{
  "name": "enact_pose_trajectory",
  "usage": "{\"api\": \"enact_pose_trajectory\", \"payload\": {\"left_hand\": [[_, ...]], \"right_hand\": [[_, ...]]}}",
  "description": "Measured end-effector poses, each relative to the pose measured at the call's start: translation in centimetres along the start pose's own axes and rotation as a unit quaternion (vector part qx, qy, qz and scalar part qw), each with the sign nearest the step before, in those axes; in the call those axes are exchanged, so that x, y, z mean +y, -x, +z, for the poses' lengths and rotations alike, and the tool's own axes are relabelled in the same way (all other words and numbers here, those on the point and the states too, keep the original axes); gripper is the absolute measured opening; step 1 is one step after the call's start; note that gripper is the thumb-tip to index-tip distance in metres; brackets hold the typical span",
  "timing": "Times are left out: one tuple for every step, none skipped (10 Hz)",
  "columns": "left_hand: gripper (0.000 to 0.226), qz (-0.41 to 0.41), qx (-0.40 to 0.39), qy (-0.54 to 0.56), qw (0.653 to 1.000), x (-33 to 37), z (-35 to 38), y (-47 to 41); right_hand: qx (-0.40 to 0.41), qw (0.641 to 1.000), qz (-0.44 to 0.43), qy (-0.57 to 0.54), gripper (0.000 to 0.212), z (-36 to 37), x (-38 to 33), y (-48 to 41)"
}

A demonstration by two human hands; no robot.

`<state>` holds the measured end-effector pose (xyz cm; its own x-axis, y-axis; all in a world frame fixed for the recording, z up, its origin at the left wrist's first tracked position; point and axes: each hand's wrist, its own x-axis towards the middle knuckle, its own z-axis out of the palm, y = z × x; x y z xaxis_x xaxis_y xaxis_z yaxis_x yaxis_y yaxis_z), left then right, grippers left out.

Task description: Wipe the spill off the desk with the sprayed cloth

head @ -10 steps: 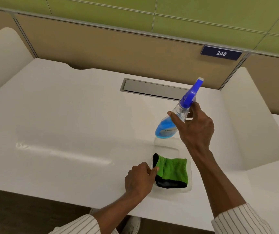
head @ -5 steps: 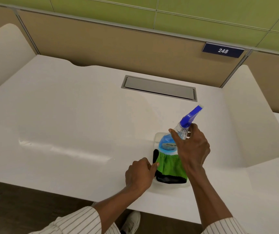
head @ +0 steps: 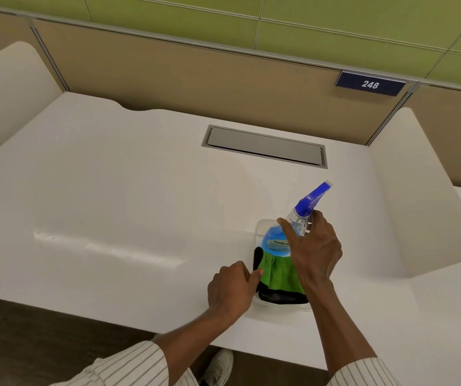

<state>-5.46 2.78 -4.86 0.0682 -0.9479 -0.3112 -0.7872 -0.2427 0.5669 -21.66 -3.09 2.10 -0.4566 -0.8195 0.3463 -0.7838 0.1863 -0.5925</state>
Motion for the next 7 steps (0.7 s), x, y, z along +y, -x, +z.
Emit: {"api": "enact_pose_trajectory", "payload": {"left_hand": [[0.051,0.0,0.005,0.001,1.0,-0.1,0.1,0.0],[0.051,0.0,0.002,0.0,1.0,0.0,0.1,-0.1],[0.051,-0.002,-0.004,-0.003,1.0,0.2,-0.2,0.0],[0.053,-0.011,-0.021,-0.006,1.0,0.3,-0.9,0.2],[0.063,-0.021,-0.035,-0.011,0.999,0.2,-1.7,0.2],[0.071,-0.022,-0.049,-0.022,0.998,-0.5,-2.5,0.0],[0.082,-0.022,-0.047,-0.025,0.998,-1.5,-3.2,-0.4]], "right_hand": [[-0.006,1.0,0.002,0.01,0.064,0.1,0.0,0.1],[-0.011,1.0,0.004,0.013,0.068,0.3,0.1,0.3],[-0.02,1.0,0.017,0.008,0.071,0.2,0.0,0.5],[-0.044,0.999,0.031,0.009,0.083,-0.1,-0.1,0.8],[-0.083,0.994,0.067,0.027,0.093,-0.6,0.0,1.7],[-0.121,0.986,0.103,0.046,0.088,-1.2,0.0,3.2],[-0.122,0.983,0.131,0.041,0.08,-2.1,-0.8,5.6]]}}
